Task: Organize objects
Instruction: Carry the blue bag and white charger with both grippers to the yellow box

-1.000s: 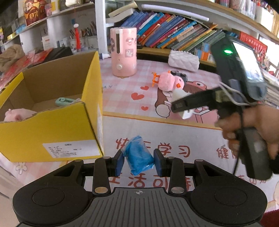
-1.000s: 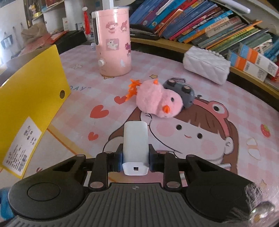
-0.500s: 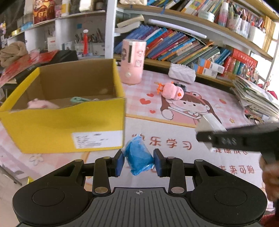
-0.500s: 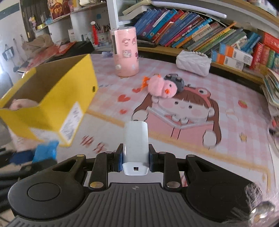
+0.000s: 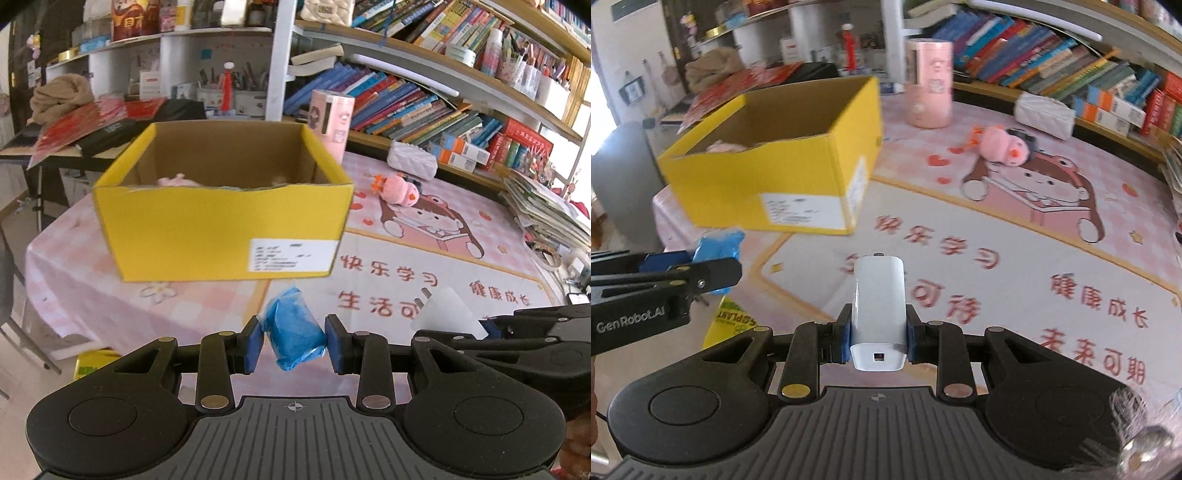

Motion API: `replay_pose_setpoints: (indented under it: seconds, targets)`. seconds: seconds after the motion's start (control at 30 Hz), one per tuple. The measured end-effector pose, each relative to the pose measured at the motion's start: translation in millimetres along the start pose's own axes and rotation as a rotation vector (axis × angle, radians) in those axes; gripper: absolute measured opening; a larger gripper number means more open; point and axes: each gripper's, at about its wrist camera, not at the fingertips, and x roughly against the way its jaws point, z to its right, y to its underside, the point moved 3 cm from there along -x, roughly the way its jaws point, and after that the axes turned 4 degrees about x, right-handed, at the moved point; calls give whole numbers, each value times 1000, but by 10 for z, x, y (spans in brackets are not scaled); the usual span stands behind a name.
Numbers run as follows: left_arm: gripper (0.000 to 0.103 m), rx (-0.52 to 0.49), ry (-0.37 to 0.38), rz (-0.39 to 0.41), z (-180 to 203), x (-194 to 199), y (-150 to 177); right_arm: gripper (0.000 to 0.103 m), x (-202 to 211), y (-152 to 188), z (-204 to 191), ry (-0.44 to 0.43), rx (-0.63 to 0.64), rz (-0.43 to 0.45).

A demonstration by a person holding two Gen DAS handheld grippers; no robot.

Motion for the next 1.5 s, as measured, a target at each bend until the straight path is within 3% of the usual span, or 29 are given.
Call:
replay_pose_setpoints:
  seconds: [0.83, 1.5]
  targets:
    - [34, -2, -37, 97, -696, 604, 113, 24, 185, 53, -956, -44, 47, 68]
    - [34, 11, -29, 145, -826, 601, -114, 24, 160, -277, -1000, -26, 42, 94]
